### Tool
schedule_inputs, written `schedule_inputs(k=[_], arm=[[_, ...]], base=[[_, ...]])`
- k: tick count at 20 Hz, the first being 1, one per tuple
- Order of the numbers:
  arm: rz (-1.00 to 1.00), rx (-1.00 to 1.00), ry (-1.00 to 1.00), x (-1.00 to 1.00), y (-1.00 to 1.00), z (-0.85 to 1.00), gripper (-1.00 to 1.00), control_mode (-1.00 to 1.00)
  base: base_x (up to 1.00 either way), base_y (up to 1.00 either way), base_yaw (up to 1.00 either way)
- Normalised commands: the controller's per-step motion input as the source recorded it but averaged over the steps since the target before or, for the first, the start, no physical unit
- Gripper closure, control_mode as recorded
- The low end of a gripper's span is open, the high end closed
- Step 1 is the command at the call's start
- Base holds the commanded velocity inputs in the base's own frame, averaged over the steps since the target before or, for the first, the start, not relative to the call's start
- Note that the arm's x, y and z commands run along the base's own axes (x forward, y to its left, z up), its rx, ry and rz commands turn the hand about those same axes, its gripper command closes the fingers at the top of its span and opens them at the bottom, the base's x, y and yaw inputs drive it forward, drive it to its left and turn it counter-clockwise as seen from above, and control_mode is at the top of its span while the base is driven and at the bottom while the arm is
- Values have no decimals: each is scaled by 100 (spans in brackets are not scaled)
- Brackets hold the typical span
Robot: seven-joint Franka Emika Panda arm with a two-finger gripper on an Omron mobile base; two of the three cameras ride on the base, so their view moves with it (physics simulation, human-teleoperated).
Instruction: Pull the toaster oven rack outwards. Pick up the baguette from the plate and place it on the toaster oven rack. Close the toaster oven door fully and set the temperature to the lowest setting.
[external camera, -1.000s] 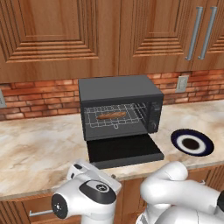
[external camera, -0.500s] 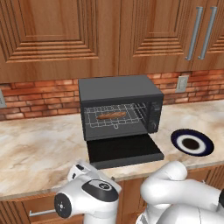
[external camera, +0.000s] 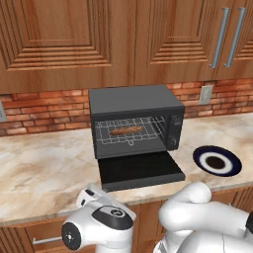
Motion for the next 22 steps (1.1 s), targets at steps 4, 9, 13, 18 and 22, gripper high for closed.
schedule_inputs(k=[4, 9, 13, 18, 22], arm=[[0, 0, 1, 0, 6, -5, -100, -100], [-1, 0, 3, 6, 7, -4, -100, -100], [-2, 0, 5, 13, 8, -1, -100, -100], [-2, -1, 4, 15, 12, -1, -100, -100], [-2, -3, 2, 12, 11, -6, -100, -100]], base=[[0, 0, 0], [0, 0, 0], [0, 0, 0], [0, 0, 0], [0, 0, 0]])
